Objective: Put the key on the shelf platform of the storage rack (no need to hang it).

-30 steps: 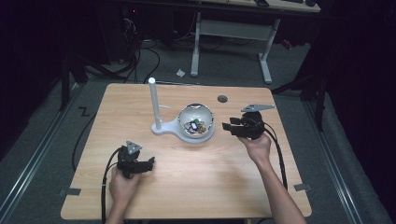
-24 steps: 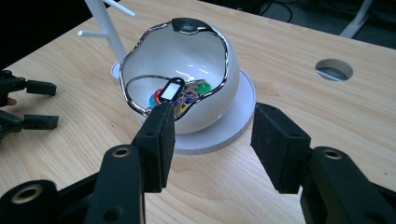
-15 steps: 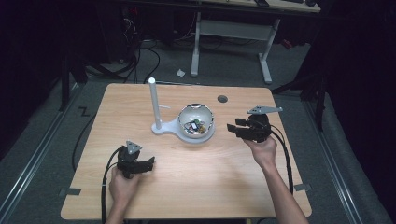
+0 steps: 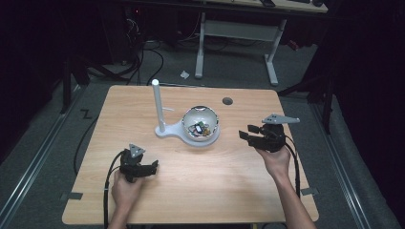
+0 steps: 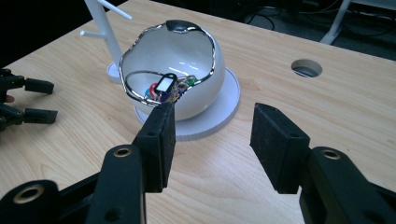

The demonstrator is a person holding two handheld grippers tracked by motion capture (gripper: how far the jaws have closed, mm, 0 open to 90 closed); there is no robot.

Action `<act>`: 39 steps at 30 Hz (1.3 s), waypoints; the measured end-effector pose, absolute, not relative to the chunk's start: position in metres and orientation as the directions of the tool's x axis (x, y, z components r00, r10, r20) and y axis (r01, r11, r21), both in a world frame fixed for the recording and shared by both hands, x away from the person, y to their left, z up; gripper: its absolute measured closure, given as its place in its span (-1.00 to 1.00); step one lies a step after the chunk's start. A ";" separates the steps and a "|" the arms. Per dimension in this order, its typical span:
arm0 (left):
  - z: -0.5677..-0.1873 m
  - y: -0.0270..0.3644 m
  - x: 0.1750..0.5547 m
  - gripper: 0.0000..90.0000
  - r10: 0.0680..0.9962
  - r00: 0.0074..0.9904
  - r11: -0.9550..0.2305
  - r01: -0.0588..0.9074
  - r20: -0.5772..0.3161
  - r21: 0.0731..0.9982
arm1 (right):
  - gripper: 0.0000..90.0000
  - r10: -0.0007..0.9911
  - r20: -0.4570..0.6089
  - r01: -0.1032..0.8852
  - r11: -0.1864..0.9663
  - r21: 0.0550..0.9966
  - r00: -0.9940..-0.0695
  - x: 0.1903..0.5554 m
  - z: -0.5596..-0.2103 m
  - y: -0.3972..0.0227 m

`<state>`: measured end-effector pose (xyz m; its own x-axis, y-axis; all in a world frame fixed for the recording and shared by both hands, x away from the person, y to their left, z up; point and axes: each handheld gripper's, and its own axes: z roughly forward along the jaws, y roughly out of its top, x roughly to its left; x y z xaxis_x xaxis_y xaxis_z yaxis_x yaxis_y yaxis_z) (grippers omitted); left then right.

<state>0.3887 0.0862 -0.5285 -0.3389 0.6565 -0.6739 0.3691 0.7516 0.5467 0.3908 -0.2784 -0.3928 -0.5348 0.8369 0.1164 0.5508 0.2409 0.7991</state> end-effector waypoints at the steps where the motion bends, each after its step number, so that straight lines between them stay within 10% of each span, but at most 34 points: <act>1: -0.528 0.086 0.389 -0.66 0.657 -0.338 0.751 0.369 -0.674 0.547 | 0.11 0.838 0.113 0.556 0.247 0.794 -0.533 0.389 -0.394 -0.280; 39: -0.528 0.086 0.389 -0.65 0.650 -0.348 0.758 0.365 -0.676 0.540 | 0.08 0.876 0.161 0.572 0.148 0.807 -0.454 0.339 -0.430 -0.309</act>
